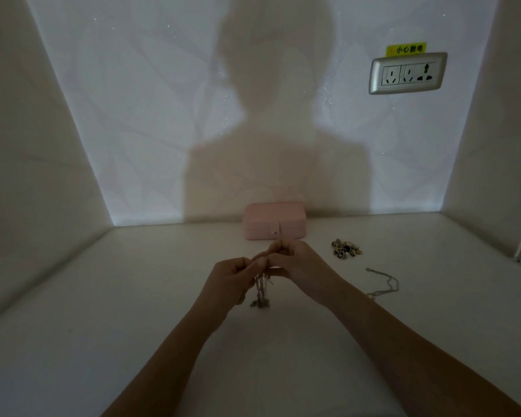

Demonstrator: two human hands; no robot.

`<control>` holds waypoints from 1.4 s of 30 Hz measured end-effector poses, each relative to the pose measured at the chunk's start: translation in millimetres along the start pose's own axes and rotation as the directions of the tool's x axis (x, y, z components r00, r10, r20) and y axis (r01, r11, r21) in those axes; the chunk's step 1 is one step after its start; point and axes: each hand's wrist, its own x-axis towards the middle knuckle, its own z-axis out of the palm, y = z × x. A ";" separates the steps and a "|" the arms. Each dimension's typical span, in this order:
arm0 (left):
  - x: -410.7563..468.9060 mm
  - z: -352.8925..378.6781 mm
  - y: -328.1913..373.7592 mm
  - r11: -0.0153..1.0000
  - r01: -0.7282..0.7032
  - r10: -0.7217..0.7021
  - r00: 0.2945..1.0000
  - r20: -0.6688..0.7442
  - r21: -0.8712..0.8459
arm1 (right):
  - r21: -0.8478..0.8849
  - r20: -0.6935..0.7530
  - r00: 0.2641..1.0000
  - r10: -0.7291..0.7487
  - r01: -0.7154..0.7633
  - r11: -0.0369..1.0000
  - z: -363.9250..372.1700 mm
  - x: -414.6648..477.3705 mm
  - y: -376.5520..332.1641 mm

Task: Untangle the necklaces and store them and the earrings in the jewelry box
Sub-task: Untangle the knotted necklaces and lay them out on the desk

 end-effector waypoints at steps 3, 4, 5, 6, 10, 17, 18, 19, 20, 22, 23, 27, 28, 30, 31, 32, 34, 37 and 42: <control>-0.4 0.3 -0.8 0.997 -0.029 0.032 0.999 -0.041 0.067 | -0.008 -0.009 1.000 -0.009 0.008 1.000 -2.3 -1.3 -0.7; -0.1 0.2 -1.3 0.995 -0.045 0.051 0.997 -0.063 0.094 | 0.003 -0.009 1.000 -0.003 0.003 1.000 -2.8 -1.6 -1.0; 0.1 0.0 -1.6 0.991 -0.062 0.072 0.994 -0.087 0.115 | 0.022 -0.013 1.000 0.010 -0.010 1.000 -3.0 -1.5 -1.2; 0.4 -0.5 -2.3 0.988 -0.080 0.095 0.990 -0.106 0.134 | 0.041 -0.016 1.000 0.025 -0.024 0.999 -2.9 -1.2 -1.2; 0.0 -3.0 -2.7 0.978 -0.121 0.142 0.983 -0.119 0.171 | 0.015 0.061 0.992 0.106 -0.107 0.994 -3.8 -0.4 -2.5; 1.9 -3.0 -7.7 0.959 -0.089 0.136 0.977 -0.165 0.269 | -0.406 -0.024 1.000 -0.005 -0.005 0.914 -6.1 -7.3 -9.2; 2.3 -3.0 -8.7 0.959 -0.084 0.134 0.976 -0.173 0.272 | -0.431 -0.029 0.999 -0.025 0.010 0.902 -5.6 -7.1 -8.9; 2.0 -3.0 -8.6 0.960 -0.083 0.134 0.975 -0.179 0.266 | -0.451 -0.028 0.999 -0.032 0.016 0.893 -5.4 -6.7 -8.6; 1.6 -3.3 -8.8 0.961 -0.088 0.139 0.974 -0.181 0.263 | -0.466 -0.027 0.999 -0.029 0.014 0.885 -5.4 -6.0 -8.3; 0.8 -3.2 -8.5 0.953 -0.114 0.169 0.969 -0.178 0.281 | -0.487 -0.028 1.000 -0.012 -0.004 0.873 -5.7 -5.2 -7.8; 0.5 -3.0 -8.2 0.947 -0.132 0.188 0.966 -0.175 0.293 | -0.489 -0.031 1.000 -0.003 -0.013 0.872 -5.7 -5.0 -7.2; 0.6 -1.5 -6.3 0.945 -0.147 0.198 0.968 -0.153 0.294 | -0.497 -0.022 0.999 -0.026 0.012 0.868 -4.7 -4.0 -4.7; 0.7 -1.9 -5.7 0.951 -0.135 0.180 0.973 -0.142 0.279 | -0.508 -0.022 0.998 -0.052 0.034 0.861 -4.5 -3.8 -4.5; 0.1 -3.4 -3.8 0.972 -0.089 0.115 0.988 -0.107 0.217 | -0.543 -0.027 0.993 -0.116 0.083 0.836 -3.6 -3.6 -4.3; 0.0 -4.3 -3.1 0.981 -0.057 0.074 0.994 -0.086 0.184 | -0.565 -0.028 0.988 -0.150 0.108 0.818 -2.6 -3.8 -3.8; 0.3 -5.5 -2.8 0.987 -0.029 0.040 0.997 -0.067 0.159 | -0.581 -0.028 0.984 -0.178 0.129 0.803 -1.7 -4.2 -3.1; 0.3 -6.8 -2.4 0.991 0.011 -0.006 0.999 -0.041 0.135 | -0.602 -0.013 0.975 -0.220 0.168 0.780 0.4 -5.4 -1.6; 0.9 -5.3 -3.9 0.989 0.038 -0.032 0.999 -0.043 0.142 | -0.690 0.066 0.952 -0.299 0.260 0.675 0.5 -5.4 1.0; 2.8 -2.4 -5.1 0.985 0.041 -0.025 0.995 -0.097 0.165 | -0.761 0.134 0.954 -0.269 0.273 0.588 -3.0 -5.0 2.1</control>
